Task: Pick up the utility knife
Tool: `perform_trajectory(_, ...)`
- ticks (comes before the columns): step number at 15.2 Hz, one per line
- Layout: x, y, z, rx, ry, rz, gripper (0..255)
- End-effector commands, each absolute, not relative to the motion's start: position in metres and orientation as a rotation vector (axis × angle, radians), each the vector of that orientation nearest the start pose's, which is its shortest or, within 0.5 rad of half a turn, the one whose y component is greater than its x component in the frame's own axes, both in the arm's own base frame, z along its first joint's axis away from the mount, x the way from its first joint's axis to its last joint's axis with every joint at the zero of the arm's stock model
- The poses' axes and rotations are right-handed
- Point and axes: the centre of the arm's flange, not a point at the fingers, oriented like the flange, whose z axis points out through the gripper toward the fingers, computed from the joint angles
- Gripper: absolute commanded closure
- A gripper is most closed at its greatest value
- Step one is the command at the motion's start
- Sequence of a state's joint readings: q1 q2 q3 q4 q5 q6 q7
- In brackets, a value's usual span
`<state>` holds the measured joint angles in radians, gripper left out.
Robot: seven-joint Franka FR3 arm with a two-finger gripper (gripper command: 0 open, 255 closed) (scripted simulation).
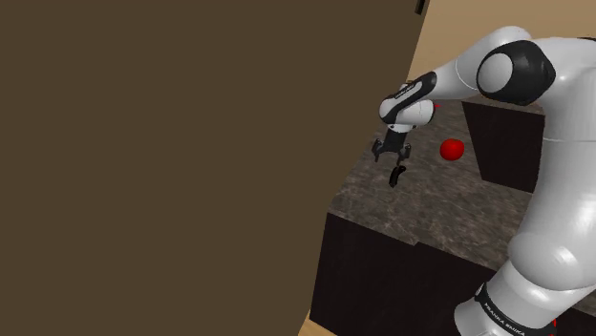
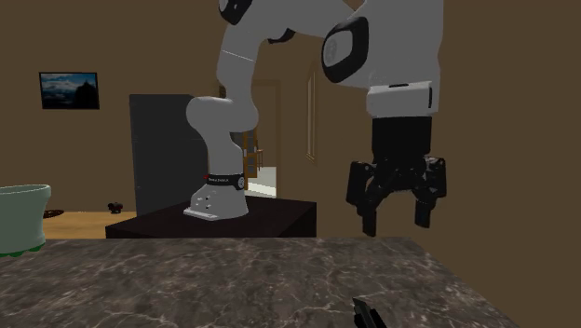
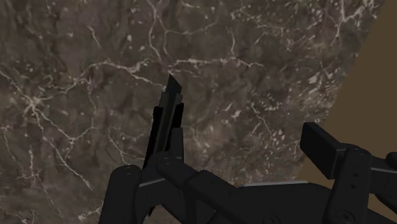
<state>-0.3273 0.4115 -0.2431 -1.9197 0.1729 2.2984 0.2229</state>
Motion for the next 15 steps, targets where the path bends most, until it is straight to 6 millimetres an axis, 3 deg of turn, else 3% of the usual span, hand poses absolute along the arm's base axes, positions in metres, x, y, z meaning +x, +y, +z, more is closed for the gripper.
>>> perform_trajectory(1, 0.53, -0.349, 0.268, -2.775, 1.414, 0.01, 0)
perform_trajectory(9, 0.525, -0.437, 0.216, -2.638, 1.701, -0.015, 0)
perform_trajectory(15, 0.525, -0.438, 0.189, -2.636, 1.705, -0.015, 0)
